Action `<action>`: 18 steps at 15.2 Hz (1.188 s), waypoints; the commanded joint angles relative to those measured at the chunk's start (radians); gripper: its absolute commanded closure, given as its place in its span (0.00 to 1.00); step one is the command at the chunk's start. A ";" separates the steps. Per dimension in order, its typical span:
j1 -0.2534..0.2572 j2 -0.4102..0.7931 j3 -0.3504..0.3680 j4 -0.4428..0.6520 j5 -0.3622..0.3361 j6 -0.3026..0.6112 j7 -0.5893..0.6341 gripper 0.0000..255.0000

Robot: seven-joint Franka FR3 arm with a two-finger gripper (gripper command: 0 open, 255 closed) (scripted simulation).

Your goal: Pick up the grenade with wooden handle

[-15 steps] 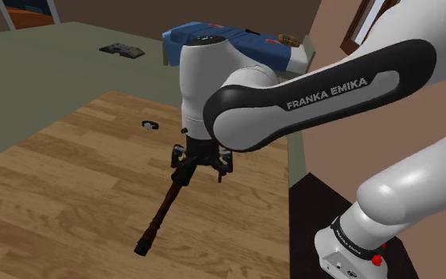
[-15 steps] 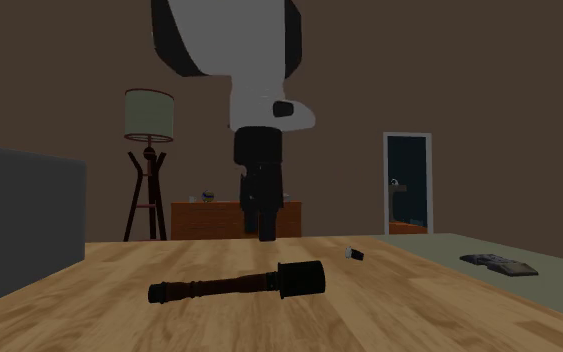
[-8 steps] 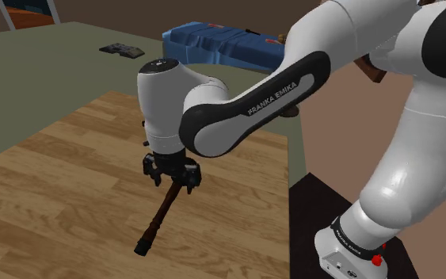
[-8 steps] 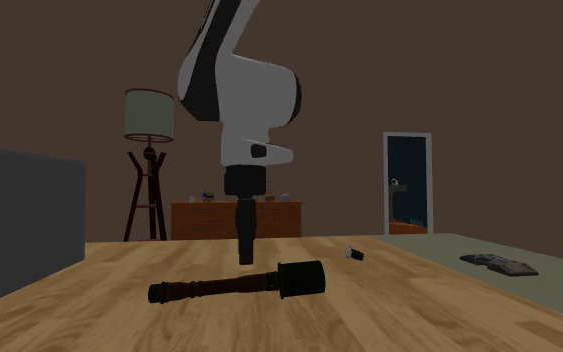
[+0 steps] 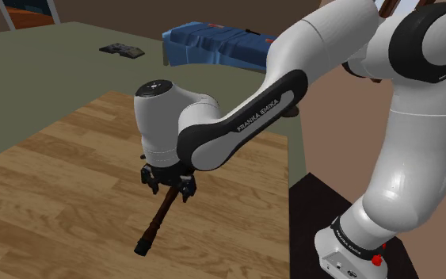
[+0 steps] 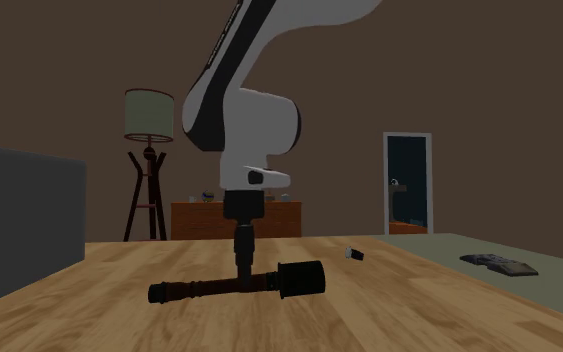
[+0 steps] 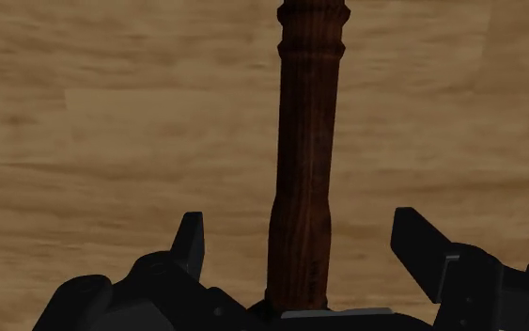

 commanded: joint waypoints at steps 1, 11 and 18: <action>0.006 0.009 -0.007 -0.002 -0.010 0.008 0.006 0.00; 0.006 0.009 -0.007 -0.002 -0.010 0.008 0.006 1.00; -0.038 -0.057 0.046 0.020 0.060 -0.057 -0.038 1.00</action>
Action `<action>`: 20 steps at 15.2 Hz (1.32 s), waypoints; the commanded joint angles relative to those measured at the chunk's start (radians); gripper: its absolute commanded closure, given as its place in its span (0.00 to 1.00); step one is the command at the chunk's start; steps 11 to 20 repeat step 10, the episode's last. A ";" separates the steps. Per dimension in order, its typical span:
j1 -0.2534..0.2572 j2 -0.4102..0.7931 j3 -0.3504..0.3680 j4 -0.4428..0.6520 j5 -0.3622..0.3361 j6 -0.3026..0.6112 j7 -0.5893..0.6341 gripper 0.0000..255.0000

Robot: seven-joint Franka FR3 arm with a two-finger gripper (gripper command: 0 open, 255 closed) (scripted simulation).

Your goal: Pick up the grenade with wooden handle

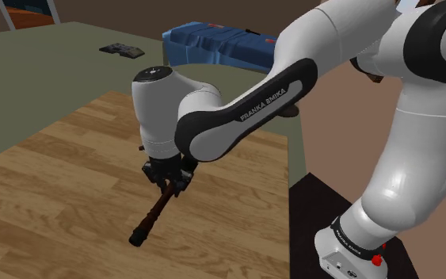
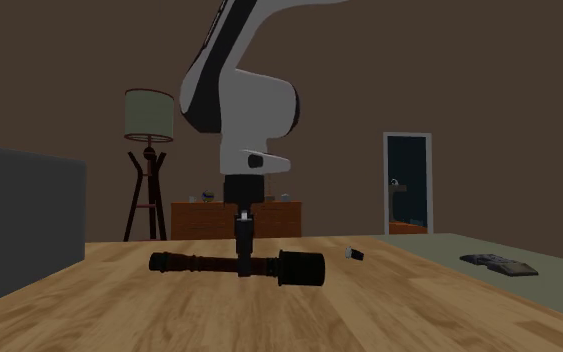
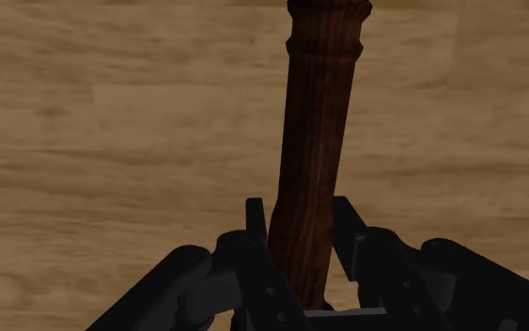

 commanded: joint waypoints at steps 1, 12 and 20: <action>-0.010 -0.015 0.012 0.009 0.017 -0.019 -0.011 1.00; -0.050 -0.078 0.057 0.046 0.084 -0.091 -0.055 1.00; -0.050 -0.078 0.057 0.046 0.084 -0.091 -0.055 1.00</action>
